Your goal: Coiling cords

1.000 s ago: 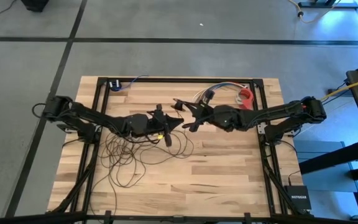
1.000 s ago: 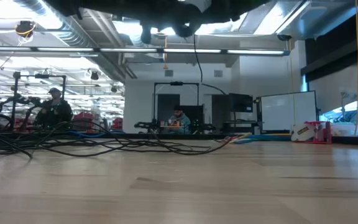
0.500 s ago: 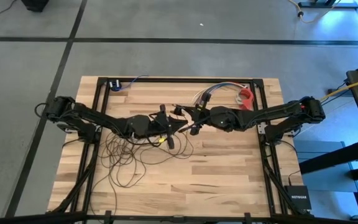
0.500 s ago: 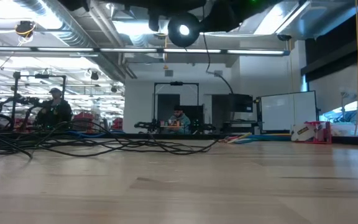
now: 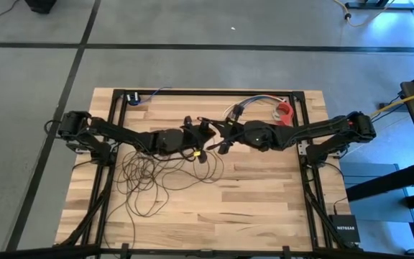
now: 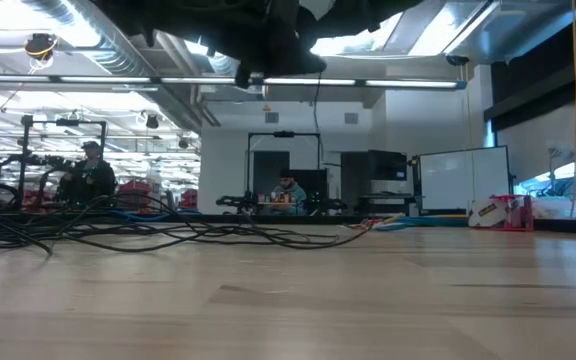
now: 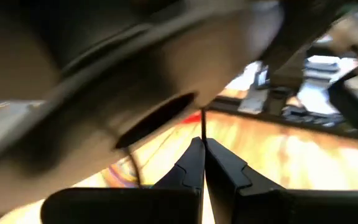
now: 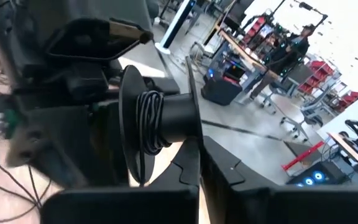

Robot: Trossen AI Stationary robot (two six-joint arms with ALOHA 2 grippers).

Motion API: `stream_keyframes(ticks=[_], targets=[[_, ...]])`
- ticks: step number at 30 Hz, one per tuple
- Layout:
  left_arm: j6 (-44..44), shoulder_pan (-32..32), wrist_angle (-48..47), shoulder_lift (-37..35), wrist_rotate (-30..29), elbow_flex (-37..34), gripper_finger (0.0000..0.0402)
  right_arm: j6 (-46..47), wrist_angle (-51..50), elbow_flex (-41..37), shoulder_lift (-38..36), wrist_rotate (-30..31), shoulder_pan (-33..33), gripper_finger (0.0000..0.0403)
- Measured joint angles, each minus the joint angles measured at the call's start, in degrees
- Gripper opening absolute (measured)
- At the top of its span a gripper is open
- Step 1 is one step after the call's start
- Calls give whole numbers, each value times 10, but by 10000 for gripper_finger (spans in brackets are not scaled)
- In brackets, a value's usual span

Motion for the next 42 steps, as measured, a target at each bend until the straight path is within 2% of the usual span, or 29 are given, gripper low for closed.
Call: stream_keyframes(ticks=[6,9,16,22,32,42], targets=[[4,-2,-61,0,-62,0,0,-1,-54,25,-5,16,26,2],[4,-1,-79,1,-79,0,0,0,-79,34,-8,39,38,4],[23,-5,-95,2,-109,-2,0,8,-122,38,-10,41,44,3],[66,-15,-97,3,-111,-2,0,16,-134,39,-24,35,51,3],[77,-17,-91,2,-109,-2,0,20,-137,39,-65,35,56,3],[78,-17,-107,3,-113,-3,0,27,-161,39,-71,37,81,3]])
